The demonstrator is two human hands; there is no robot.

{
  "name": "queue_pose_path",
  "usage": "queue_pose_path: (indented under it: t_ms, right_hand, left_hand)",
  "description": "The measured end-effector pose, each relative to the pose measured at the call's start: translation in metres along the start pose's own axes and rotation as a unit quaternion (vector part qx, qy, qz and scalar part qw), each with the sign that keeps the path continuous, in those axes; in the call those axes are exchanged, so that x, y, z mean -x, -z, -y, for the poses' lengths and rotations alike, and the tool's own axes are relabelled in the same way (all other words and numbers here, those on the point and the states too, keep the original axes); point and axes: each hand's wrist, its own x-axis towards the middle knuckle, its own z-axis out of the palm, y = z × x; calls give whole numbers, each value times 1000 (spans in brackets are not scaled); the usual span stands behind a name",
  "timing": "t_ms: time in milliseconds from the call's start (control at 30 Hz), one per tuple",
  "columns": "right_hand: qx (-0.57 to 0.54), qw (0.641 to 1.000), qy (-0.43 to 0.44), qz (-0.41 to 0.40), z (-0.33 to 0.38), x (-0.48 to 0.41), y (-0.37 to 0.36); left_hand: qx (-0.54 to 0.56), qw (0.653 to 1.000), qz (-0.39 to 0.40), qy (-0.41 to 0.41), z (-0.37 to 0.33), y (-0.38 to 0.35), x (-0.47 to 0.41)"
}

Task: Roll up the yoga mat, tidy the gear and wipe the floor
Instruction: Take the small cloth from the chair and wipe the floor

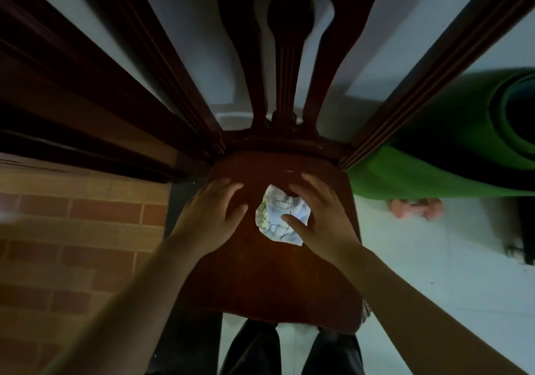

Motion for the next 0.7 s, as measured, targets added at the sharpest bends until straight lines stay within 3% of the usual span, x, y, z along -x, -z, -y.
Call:
queue_pose_path:
  t_ms: [300, 567, 700]
  right_hand:
    - [154, 983, 29, 96, -57, -25, -119]
    - [291, 953, 87, 11, -80, -30, -147]
    - [268, 960, 69, 28, -71, -26, -136]
  left_hand:
    - [-7, 1000, 29, 1, 43, -62, -28]
    - [-28, 999, 44, 10, 54, -74, -21]
    - [-27, 998, 49, 8, 43, -63, -13]
